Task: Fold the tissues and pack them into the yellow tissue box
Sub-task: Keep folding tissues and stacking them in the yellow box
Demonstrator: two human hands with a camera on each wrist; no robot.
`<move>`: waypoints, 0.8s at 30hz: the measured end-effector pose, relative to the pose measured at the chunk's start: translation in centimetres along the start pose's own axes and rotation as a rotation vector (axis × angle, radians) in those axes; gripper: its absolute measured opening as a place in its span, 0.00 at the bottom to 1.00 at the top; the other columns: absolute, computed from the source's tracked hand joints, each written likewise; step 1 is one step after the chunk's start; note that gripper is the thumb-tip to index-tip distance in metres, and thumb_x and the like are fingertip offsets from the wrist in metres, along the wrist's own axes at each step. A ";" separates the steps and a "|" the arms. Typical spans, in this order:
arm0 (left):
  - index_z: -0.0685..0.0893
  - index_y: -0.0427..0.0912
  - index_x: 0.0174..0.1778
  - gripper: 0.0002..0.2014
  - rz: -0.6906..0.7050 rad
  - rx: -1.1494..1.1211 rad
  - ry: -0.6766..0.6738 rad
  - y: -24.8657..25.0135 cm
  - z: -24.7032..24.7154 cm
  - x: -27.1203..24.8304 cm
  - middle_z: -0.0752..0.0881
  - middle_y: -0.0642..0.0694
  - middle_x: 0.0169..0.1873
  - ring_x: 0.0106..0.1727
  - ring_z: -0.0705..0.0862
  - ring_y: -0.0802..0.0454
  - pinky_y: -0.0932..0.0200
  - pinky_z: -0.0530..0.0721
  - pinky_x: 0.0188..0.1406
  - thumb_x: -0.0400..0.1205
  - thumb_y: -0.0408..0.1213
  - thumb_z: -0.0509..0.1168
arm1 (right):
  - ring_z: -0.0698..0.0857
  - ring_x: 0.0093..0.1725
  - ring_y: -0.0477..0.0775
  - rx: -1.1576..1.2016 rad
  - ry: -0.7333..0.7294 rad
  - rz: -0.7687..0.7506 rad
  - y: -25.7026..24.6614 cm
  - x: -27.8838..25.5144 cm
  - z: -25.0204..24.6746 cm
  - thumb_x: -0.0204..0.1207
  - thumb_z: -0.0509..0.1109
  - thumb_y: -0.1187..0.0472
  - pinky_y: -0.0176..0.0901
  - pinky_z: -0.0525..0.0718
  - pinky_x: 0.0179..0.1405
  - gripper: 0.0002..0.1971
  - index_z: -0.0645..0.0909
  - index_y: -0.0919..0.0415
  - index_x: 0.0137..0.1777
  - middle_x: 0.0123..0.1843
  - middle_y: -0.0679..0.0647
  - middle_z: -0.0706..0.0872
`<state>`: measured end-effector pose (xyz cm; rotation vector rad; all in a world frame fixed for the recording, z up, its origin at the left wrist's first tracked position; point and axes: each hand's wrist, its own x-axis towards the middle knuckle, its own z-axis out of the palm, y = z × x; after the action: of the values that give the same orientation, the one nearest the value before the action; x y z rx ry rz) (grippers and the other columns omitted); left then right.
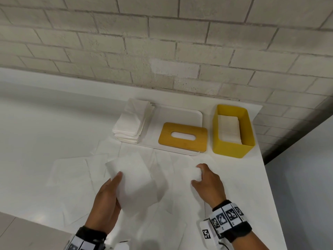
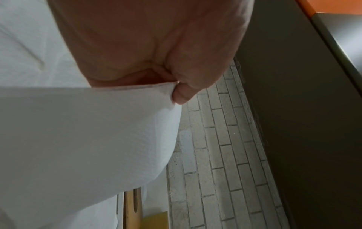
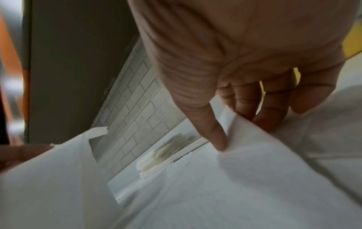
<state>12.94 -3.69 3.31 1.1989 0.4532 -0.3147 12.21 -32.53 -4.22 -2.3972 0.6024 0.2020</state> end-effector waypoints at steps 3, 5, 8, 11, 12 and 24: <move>0.87 0.37 0.65 0.16 0.003 0.019 -0.020 0.3 0.4 -0.1 0.94 0.39 0.55 0.51 0.94 0.47 0.43 0.84 0.54 0.91 0.41 0.59 | 0.83 0.42 0.50 0.228 -0.008 0.023 -0.5 -0.5 -1.1 0.74 0.78 0.58 0.41 0.77 0.42 0.17 0.79 0.49 0.61 0.40 0.47 0.83; 0.87 0.37 0.65 0.16 0.009 0.038 -0.037 0.6 0.8 0.0 0.94 0.39 0.55 0.50 0.94 0.47 0.44 0.84 0.54 0.92 0.41 0.59 | 0.76 0.34 0.51 0.414 -0.019 -0.020 -0.9 -1.3 -2.8 0.74 0.79 0.59 0.45 0.73 0.39 0.12 0.77 0.53 0.40 0.32 0.47 0.77; 0.87 0.38 0.65 0.15 0.022 0.086 -0.068 0.9 1.7 0.1 0.94 0.40 0.55 0.53 0.94 0.47 0.45 0.85 0.55 0.91 0.41 0.59 | 0.88 0.43 0.56 0.826 -0.106 -0.151 -2.4 -3.2 -6.6 0.80 0.76 0.63 0.53 0.82 0.48 0.04 0.85 0.62 0.44 0.42 0.55 0.91; 0.87 0.41 0.67 0.15 0.023 0.129 -0.115 1.2 3.2 0.0 0.94 0.41 0.58 0.58 0.93 0.46 0.45 0.85 0.60 0.91 0.42 0.60 | 0.92 0.59 0.57 1.075 -0.216 -0.244 -5.0 -5.4 -10.4 0.77 0.70 0.62 0.47 0.90 0.59 0.18 0.85 0.61 0.66 0.60 0.58 0.93; 0.87 0.42 0.67 0.15 0.021 0.134 -0.127 1.3 3.8 0.0 0.94 0.42 0.58 0.59 0.93 0.46 0.44 0.85 0.61 0.91 0.43 0.60 | 0.92 0.58 0.56 1.118 -0.221 -0.267 -5.9 -6.1 -11.4 0.76 0.68 0.62 0.45 0.91 0.56 0.19 0.85 0.61 0.66 0.59 0.58 0.93; 0.90 0.46 0.63 0.19 0.118 0.147 -0.404 1.2 8.9 -2.0 0.94 0.43 0.57 0.60 0.92 0.46 0.58 0.88 0.54 0.81 0.47 0.62 | 0.91 0.56 0.66 0.949 -0.066 -0.371 -8.9 -7.4 -8.7 0.85 0.70 0.62 0.66 0.88 0.60 0.08 0.88 0.53 0.59 0.55 0.58 0.94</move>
<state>13.24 -11.66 7.88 1.2608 0.0082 -0.4819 9.80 -29.17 9.69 -1.5225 0.1389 -0.1456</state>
